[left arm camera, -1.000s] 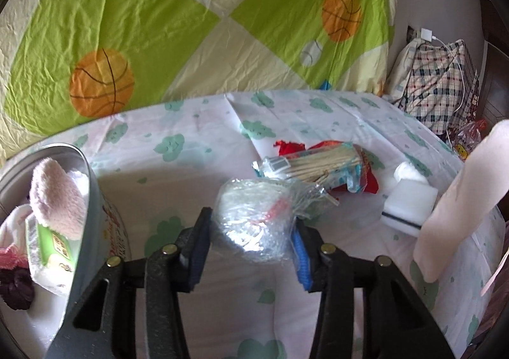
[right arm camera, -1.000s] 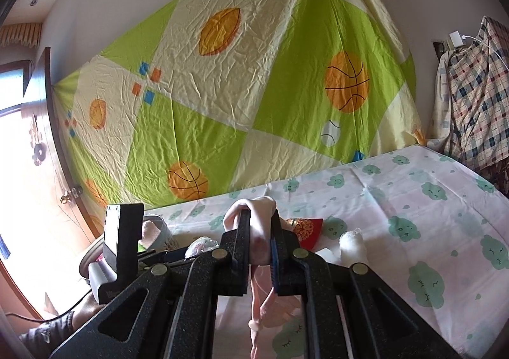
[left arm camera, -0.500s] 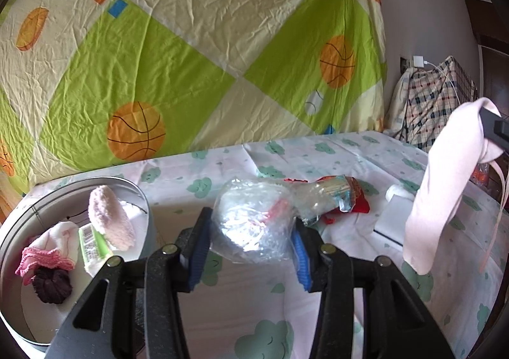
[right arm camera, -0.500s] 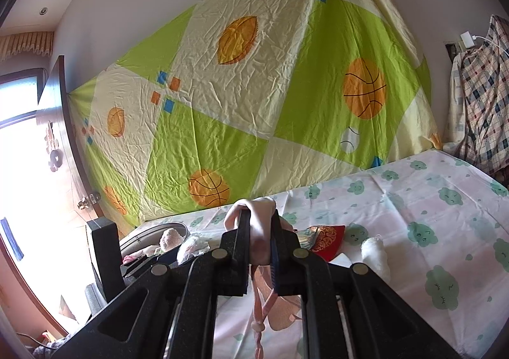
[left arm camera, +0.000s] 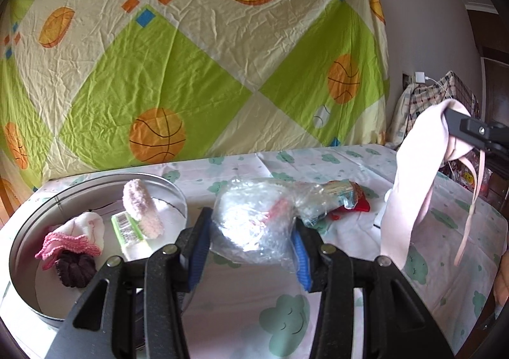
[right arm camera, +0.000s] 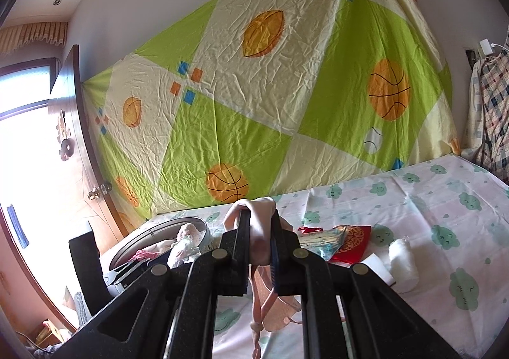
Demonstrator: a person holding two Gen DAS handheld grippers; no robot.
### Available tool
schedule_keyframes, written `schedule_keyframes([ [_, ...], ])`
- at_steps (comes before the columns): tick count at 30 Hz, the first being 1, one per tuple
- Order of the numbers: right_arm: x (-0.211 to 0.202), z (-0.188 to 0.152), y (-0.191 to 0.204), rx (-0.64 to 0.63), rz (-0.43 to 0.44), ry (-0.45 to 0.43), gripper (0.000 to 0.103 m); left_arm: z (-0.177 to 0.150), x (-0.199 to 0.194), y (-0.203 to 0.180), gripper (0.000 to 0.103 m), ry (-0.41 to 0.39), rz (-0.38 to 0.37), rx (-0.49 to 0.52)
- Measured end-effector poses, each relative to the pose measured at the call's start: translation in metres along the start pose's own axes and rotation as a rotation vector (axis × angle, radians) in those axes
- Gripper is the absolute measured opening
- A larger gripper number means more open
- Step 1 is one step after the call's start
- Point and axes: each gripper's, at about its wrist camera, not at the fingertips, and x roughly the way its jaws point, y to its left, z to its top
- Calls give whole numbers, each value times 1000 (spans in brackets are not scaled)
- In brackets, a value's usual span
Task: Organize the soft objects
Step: 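Carry the plastic bag over the tin with the left gripper while the right carries the cloth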
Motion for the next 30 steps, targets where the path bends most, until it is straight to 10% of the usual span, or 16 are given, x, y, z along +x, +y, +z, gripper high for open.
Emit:
schedule_keyframes([
  [30, 28, 21, 65, -118, 101, -24, 11, 18, -55, 59, 45, -82, 90, -24],
])
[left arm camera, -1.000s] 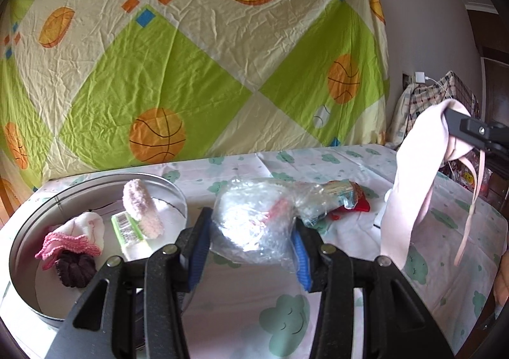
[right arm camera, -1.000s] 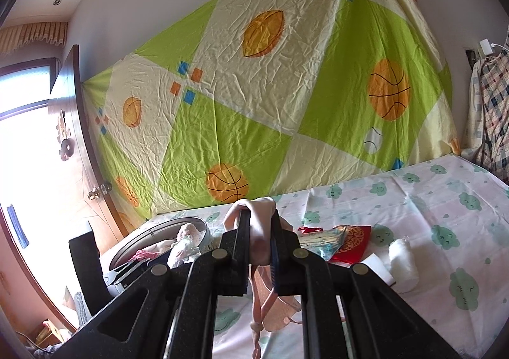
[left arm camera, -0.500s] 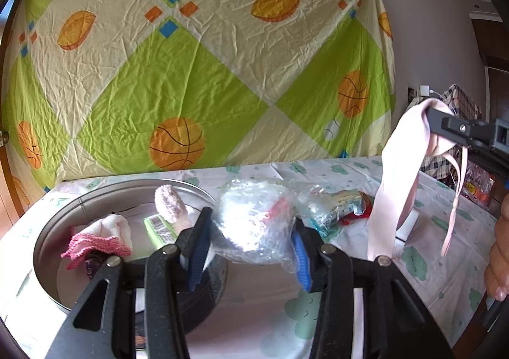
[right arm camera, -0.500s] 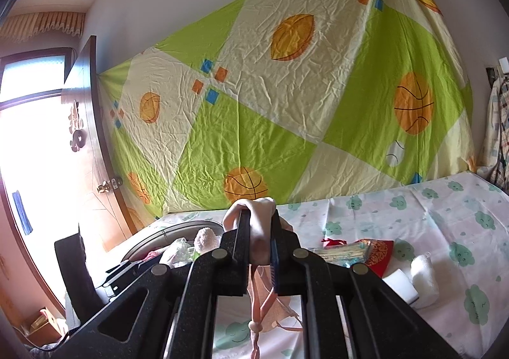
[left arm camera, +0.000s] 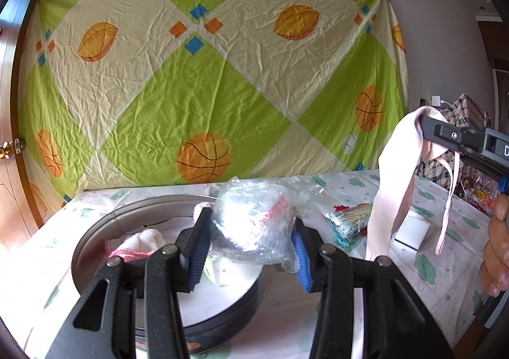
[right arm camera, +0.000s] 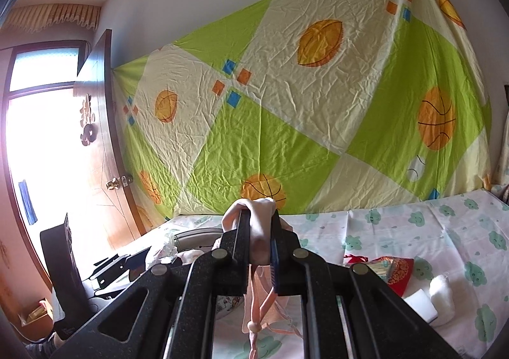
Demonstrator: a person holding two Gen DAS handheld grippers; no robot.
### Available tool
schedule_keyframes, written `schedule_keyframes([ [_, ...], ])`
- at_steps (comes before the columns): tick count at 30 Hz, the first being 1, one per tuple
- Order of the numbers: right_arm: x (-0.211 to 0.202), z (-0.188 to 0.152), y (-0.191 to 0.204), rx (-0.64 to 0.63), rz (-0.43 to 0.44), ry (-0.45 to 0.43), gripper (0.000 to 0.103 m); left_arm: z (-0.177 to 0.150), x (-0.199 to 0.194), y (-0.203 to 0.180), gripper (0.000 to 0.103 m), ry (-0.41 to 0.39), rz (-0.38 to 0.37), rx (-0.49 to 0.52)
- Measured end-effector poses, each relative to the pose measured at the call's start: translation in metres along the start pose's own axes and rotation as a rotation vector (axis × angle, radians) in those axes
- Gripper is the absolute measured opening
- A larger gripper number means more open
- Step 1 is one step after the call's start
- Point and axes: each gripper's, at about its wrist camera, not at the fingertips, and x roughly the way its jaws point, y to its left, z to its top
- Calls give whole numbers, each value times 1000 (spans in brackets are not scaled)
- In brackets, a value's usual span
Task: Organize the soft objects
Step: 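Carry the plastic bag over the tin with the left gripper while the right carries the cloth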
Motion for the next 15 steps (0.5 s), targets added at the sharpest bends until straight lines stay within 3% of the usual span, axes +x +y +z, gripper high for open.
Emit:
schedule_keyframes([
  [15, 27, 17, 31, -73, 48, 1, 11, 9, 5, 29, 45, 15, 63, 14],
])
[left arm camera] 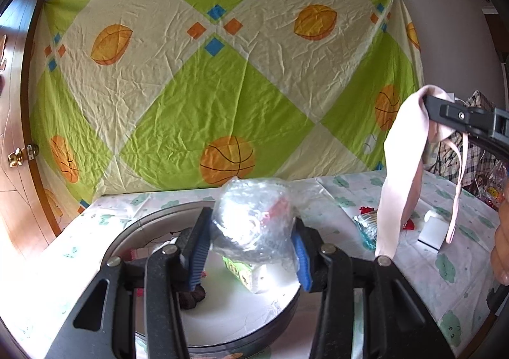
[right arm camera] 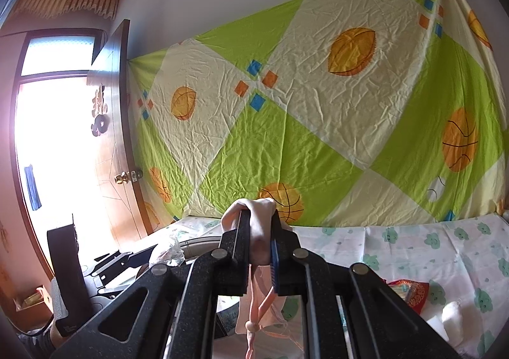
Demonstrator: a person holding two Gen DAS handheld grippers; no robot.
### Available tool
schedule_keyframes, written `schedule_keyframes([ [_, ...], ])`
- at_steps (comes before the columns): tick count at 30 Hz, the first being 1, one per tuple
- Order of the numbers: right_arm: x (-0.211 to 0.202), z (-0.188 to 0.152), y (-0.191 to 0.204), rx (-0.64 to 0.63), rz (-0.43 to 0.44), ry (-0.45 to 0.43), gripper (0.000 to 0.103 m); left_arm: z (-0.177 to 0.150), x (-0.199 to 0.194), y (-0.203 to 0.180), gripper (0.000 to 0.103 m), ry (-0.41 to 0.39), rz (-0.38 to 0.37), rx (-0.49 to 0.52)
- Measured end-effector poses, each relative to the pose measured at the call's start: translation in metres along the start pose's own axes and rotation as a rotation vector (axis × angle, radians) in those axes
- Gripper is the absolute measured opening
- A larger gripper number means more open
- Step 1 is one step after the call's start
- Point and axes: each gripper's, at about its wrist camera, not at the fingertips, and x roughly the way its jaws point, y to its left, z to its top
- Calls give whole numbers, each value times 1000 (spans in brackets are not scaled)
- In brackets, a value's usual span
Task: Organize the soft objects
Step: 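Carry the plastic bag over the tin with the left gripper while the right carries the cloth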
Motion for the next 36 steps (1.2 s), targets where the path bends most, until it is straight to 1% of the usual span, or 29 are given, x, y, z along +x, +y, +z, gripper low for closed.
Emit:
schedule_keyframes([
  [6, 15, 8, 9, -14, 22, 10, 11, 2, 10, 13, 45, 25, 1, -12],
  [17, 42, 16, 24, -37, 45, 31, 11, 2, 27, 36, 45, 74, 27, -26],
  [36, 81, 24, 45, -75, 65, 70, 11, 10, 51, 65, 45, 119, 68, -15],
])
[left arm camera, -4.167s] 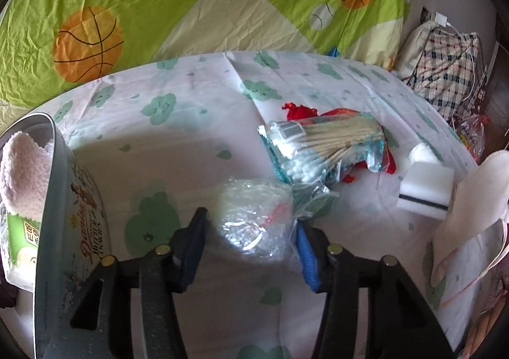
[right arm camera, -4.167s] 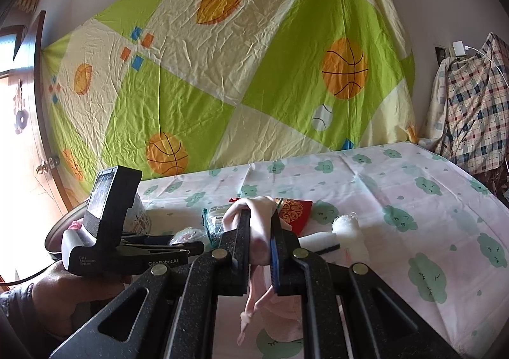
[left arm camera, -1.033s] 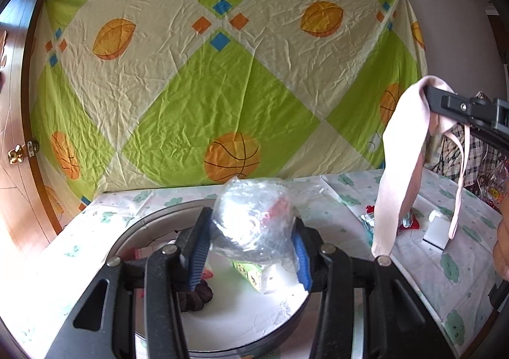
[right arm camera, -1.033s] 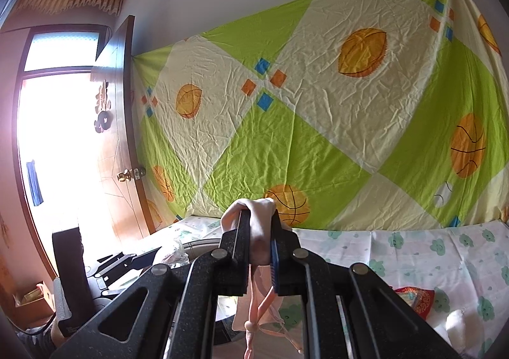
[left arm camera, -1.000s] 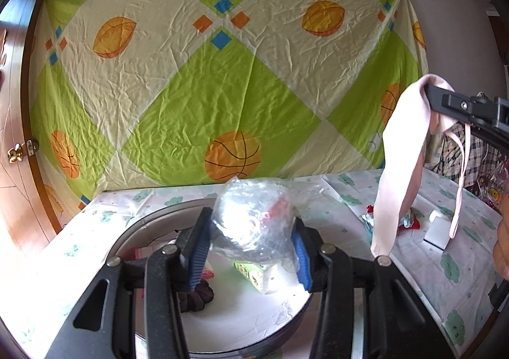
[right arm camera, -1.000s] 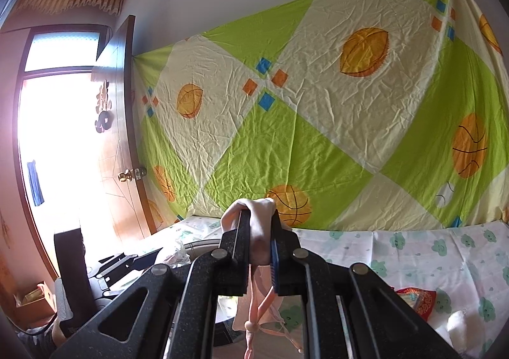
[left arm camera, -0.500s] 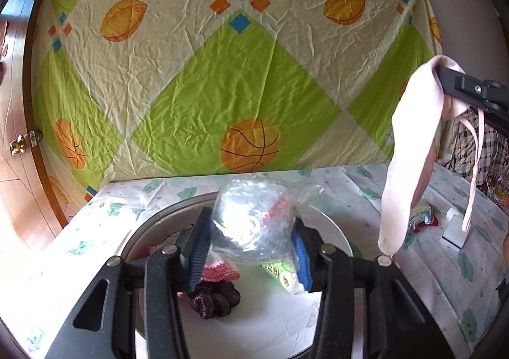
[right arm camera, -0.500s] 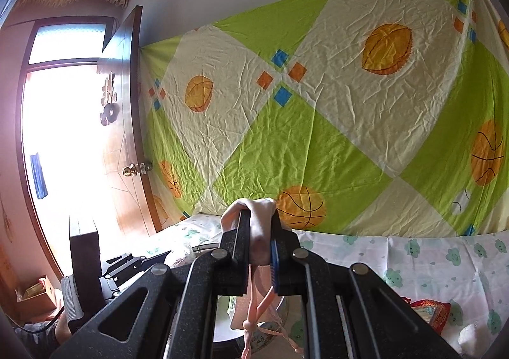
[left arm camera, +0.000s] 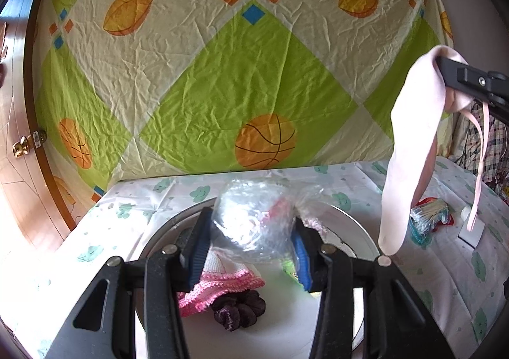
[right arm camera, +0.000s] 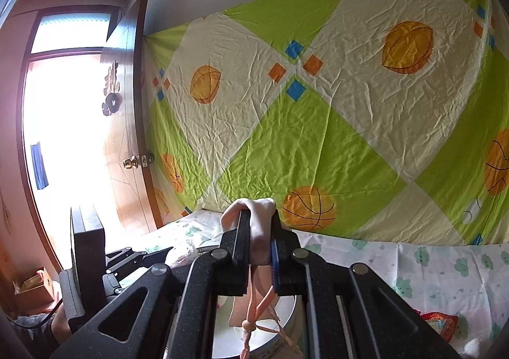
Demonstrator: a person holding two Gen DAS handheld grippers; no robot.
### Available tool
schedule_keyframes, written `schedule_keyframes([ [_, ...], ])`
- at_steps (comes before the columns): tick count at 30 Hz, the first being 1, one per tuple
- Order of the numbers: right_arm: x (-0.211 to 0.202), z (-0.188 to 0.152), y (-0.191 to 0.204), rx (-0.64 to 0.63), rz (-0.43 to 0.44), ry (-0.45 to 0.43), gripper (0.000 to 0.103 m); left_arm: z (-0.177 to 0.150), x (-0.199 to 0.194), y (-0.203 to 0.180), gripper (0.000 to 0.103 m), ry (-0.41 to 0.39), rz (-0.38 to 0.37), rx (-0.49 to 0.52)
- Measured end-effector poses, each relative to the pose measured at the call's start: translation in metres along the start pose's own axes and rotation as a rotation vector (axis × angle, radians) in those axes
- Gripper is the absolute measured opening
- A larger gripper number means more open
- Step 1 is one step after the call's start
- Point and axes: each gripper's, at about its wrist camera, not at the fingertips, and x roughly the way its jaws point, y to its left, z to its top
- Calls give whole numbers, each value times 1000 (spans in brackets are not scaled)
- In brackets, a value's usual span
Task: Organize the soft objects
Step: 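Carry the plastic bag over the tin with the left gripper while the right carries the cloth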
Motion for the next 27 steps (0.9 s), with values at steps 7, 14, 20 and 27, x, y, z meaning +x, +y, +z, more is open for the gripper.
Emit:
schedule_keyframes([
  [7, 18, 4, 7, -16, 1, 14, 11, 1, 14, 11, 45, 32, 15, -1],
  [14, 39, 8, 13, -30, -5, 32, 11, 4, 24, 19, 45, 56, 24, 0],
  [20, 60, 8, 21, -46, -6, 54, 11, 6, 34, 26, 45, 83, 31, -4],
  [27, 84, 3, 22, -43, -7, 89, 11, 6, 44, 35, 45, 108, 41, -8],
])
